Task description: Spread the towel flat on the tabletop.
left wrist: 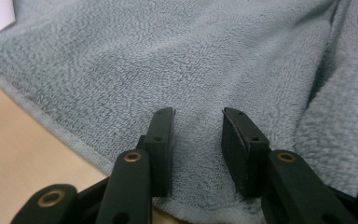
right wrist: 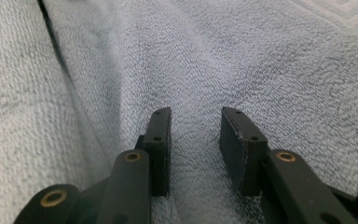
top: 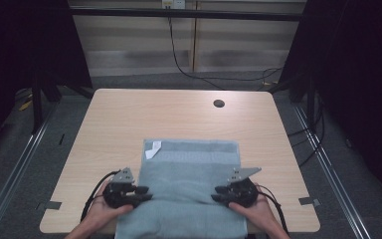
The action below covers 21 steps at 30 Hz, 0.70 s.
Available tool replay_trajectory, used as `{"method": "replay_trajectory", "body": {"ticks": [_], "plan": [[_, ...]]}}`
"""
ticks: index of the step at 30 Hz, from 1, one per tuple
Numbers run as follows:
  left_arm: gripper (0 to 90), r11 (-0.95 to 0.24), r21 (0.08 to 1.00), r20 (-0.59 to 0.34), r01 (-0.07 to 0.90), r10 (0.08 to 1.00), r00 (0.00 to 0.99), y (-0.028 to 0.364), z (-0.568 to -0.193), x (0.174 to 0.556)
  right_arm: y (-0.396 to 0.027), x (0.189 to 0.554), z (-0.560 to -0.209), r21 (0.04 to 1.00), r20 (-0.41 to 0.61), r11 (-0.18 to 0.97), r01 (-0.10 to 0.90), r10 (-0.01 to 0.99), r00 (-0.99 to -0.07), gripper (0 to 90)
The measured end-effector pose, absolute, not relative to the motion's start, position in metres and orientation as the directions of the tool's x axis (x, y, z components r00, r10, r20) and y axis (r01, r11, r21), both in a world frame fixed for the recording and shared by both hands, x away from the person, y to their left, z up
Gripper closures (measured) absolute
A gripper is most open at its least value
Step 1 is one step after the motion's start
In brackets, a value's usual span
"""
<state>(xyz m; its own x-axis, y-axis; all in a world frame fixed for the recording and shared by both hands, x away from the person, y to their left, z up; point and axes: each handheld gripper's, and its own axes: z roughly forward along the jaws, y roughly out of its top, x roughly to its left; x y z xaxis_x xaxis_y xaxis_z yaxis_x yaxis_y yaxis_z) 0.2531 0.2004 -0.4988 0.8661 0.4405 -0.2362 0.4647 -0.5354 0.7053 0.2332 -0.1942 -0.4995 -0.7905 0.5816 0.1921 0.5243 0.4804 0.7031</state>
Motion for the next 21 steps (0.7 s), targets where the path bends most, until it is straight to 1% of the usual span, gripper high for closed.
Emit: {"method": "replay_trajectory", "body": {"ticks": [1,2,4,7,9,10,11,12,13,14,15,19,20,21], "plan": [[64.0,-0.535,0.705,-0.236,0.465,0.441,0.866,0.200,-0.499,0.253,-0.194,0.233,-0.499,0.703,0.192,0.480,0.524,0.582,-0.791,64.2],[64.0,-0.537,0.709,-0.237,0.456,0.428,0.872,0.203,-0.499,0.246,-0.194,0.224,-0.499,0.704,0.191,0.484,0.520,0.577,-0.794,64.3],[62.8,-0.529,0.711,-0.241,0.463,0.435,0.868,0.207,-0.499,0.240,-0.194,0.212,-0.500,0.707,0.209,0.476,0.523,0.566,-0.798,64.4],[63.4,-0.518,0.712,-0.228,0.474,0.468,0.854,0.204,-0.500,0.252,-0.194,0.213,-0.499,0.703,0.196,0.481,0.524,0.577,-0.793,69.3],[64.0,-0.508,0.714,-0.217,0.482,0.494,0.842,0.201,-0.500,0.266,-0.193,0.225,-0.500,0.709,0.185,0.470,0.526,0.596,-0.781,69.8],[64.0,-0.488,0.719,-0.228,0.495,0.507,0.831,0.201,-0.501,0.274,-0.192,0.232,-0.500,0.711,0.162,0.475,0.519,0.607,-0.778,69.7],[63.9,-0.480,0.717,-0.232,0.505,0.519,0.823,0.200,-0.501,0.281,-0.192,0.249,-0.500,0.710,0.154,0.471,0.524,0.622,-0.768,69.5],[63.9,-0.481,0.719,-0.225,0.502,0.523,0.822,0.199,-0.502,0.286,-0.192,0.249,-0.500,0.710,0.154,0.471,0.524,0.622,-0.768,69.5],[63.9,-0.491,0.724,-0.186,0.485,0.538,0.822,0.197,-0.501,0.293,-0.193,0.256,-0.500,0.706,0.147,0.474,0.527,0.629,-0.763,69.4],[64.0,-0.493,0.728,-0.155,0.475,0.557,0.816,0.196,-0.502,0.296,-0.193,0.268,-0.501,0.709,0.153,0.462,0.534,0.638,-0.755,69.1],[63.9,-0.490,0.729,-0.147,0.478,0.570,0.808,0.196,-0.502,0.299,-0.192,0.277,-0.502,0.710,0.156,0.453,0.538,0.644,-0.749,69.0],[63.8,-0.462,0.732,-0.157,0.500,0.600,0.785,0.202,-0.503,0.300,-0.185,0.307,-0.504,0.725,0.132,0.439,0.531,0.669,-0.732,68.0],[63.7,-0.465,0.731,-0.155,0.499,0.599,0.785,0.205,-0.502,0.298,-0.183,0.312,-0.504,0.725,0.126,0.439,0.531,0.673,-0.728,66.6],[63.5,-0.466,0.729,-0.156,0.502,0.600,0.784,0.207,-0.502,0.296,-0.180,0.316,-0.505,0.729,0.141,0.424,0.538,0.675,-0.724,61.7]]}}
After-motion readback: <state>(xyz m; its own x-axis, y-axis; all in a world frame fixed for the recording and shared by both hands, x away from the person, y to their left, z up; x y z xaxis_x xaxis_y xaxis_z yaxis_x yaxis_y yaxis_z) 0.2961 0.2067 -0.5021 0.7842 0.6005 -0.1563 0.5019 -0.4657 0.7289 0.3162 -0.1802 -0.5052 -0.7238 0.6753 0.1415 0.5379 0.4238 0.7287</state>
